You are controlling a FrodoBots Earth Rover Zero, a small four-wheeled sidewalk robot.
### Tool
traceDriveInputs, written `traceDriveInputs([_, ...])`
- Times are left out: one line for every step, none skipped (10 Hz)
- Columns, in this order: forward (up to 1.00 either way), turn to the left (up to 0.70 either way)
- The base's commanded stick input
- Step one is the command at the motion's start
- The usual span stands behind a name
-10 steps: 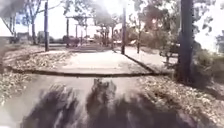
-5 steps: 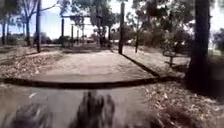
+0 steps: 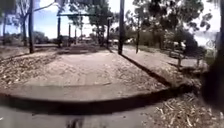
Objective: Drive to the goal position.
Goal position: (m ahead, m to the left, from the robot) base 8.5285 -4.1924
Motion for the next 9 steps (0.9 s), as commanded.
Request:
traceDriveInputs([0.0, 0.0])
traceDriveInputs([0.0, 0.0])
traceDriveInputs([0.0, 0.0])
traceDriveInputs([0.0, 0.0])
traceDriveInputs([1.0, 0.0])
traceDriveInputs([1.0, 0.0])
traceDriveInputs([1.0, 0.0])
traceDriveInputs([1.0, 0.0])
traceDriveInputs([1.0, 0.32])
